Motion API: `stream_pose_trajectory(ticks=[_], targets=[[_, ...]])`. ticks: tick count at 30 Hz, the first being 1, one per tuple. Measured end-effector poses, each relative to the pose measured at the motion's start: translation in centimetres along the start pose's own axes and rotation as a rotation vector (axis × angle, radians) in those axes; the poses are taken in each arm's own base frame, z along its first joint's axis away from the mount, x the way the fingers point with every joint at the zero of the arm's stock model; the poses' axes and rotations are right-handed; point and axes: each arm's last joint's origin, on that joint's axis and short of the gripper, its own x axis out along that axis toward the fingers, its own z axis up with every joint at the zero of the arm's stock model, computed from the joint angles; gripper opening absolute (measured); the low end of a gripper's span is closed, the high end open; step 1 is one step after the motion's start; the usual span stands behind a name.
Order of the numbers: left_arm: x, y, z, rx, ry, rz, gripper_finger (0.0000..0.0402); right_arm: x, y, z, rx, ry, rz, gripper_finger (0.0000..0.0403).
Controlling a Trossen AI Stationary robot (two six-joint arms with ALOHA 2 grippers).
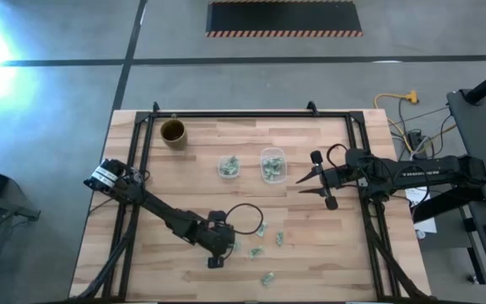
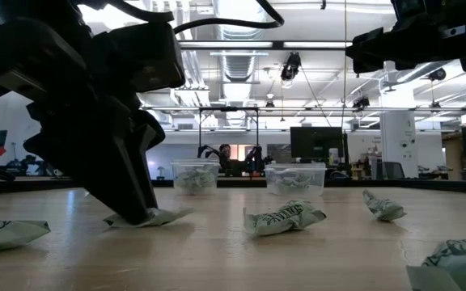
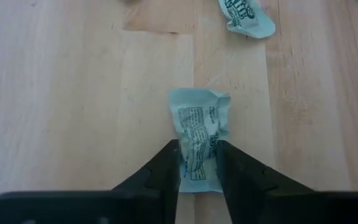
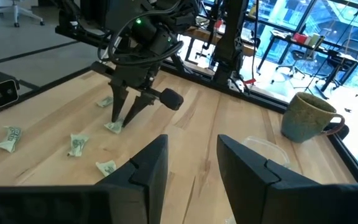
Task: Pick and place items into bin
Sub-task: Put the light green stevia packet into the left transparent bin
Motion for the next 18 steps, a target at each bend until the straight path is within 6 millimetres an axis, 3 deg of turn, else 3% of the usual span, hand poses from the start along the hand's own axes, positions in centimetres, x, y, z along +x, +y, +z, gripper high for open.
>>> stream_pose_trajectory(ticks=[9,18], targets=[[-0.02,-0.05,0.03,0.000,-0.003,-0.006,0.0023,0.00,0.00,0.00,0.000,0.000,0.000,0.0128],[-0.61,-0.20,0.53,0.039,-0.013,-0.012,0.0008,0.00,-0.01,0.00,0.000,0.000,-0.001,0.0128]])
